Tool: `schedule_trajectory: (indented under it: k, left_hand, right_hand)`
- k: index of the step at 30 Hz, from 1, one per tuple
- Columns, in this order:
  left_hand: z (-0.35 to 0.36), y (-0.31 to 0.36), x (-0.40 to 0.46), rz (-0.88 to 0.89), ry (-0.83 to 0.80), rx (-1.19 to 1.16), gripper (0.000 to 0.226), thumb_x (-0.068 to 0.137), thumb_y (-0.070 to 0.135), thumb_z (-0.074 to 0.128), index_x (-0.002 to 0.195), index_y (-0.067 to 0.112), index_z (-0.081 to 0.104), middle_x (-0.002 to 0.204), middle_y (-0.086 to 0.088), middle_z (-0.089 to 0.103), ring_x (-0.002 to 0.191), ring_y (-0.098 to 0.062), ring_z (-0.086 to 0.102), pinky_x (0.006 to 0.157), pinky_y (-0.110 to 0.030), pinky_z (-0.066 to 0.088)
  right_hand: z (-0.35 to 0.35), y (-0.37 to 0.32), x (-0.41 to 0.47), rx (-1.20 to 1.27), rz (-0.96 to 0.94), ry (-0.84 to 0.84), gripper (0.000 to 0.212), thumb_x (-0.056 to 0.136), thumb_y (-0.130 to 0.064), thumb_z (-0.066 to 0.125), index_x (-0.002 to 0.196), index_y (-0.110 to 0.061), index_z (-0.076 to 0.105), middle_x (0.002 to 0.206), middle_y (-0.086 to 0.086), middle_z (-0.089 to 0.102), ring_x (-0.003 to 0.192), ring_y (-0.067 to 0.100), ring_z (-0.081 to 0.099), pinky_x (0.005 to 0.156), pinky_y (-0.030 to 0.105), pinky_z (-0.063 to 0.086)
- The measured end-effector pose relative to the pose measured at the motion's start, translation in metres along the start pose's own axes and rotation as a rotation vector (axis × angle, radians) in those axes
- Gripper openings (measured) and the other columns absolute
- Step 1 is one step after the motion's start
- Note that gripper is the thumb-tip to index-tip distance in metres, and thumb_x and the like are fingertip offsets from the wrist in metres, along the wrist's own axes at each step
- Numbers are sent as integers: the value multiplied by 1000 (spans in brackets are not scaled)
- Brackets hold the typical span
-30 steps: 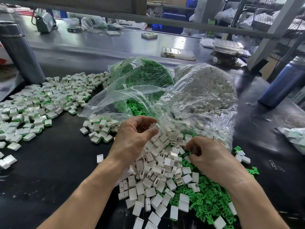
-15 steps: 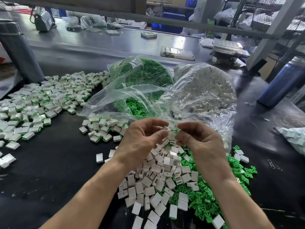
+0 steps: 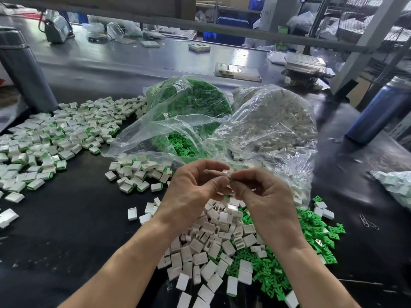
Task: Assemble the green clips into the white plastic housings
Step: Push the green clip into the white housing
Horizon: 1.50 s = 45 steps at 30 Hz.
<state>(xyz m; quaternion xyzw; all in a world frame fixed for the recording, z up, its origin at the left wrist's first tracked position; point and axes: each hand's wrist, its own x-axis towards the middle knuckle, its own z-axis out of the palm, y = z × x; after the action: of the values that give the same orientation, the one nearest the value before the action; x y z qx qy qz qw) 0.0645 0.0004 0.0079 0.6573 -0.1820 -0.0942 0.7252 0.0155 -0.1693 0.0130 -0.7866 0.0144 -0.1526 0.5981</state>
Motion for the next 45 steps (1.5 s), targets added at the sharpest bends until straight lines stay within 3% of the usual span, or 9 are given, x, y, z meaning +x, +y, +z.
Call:
schedule_trajectory:
  k: [3,9,14,25,34,38,43,45]
  left_hand:
    - [0,0,1,-15,5,-32,23,92,18,73,113,15,64,102,-6,80,94,-25,78,80,-37,65]
    - [0,0,0,0,2,-19,31,86,28,77,112,18,64,109,-2,78,99,-23,76,84,-36,63]
    - [-2,-1,1,4,20,15,21,88,21,78,107,22,70,97,2,75,83,-16,71,78,-26,58]
    - [1,3,0,-10,7,-180,31,82,17,76,111,10,67,101,-12,79,95,-28,77,82,-28,61]
    - [2,3,0,-21,7,-166,29,82,17,76,107,10,65,94,-10,80,90,-28,79,78,-29,62]
    - [1,2,1,-24,8,-107,19,89,4,74,105,11,65,93,-8,80,89,-25,79,77,-28,63]
    - [2,3,0,-28,35,-79,22,83,13,77,102,12,67,91,-8,79,85,-24,78,77,-31,63]
    - [1,2,0,-26,48,-57,18,87,6,77,102,12,68,91,-9,79,84,-25,78,76,-31,63]
  right_hand:
    - [-4,1,1,11,29,41,17,91,-11,77,99,-26,75,93,-9,77,86,9,73,78,26,61]
    - [-5,-2,0,168,58,35,10,94,-12,74,103,-16,73,87,3,75,75,16,71,65,24,58]
    - [-5,-3,0,262,72,28,15,94,-11,72,109,-12,75,84,5,76,72,18,71,65,24,58]
    - [-3,-7,1,468,108,7,25,81,-20,78,100,-6,75,88,17,77,73,24,72,61,27,58]
    - [-1,-11,-3,394,59,-22,18,89,-13,74,103,-2,72,84,8,77,68,14,70,59,22,56]
    - [0,-9,-3,313,46,-11,9,92,-9,73,102,-7,73,84,8,77,68,15,70,59,22,56]
    - [2,-11,-6,156,-25,-22,19,84,-30,74,100,-19,72,90,1,77,76,14,74,62,21,57]
    - [2,-12,-7,124,-54,-43,19,85,-29,72,100,-18,71,89,-1,77,73,13,74,62,19,56]
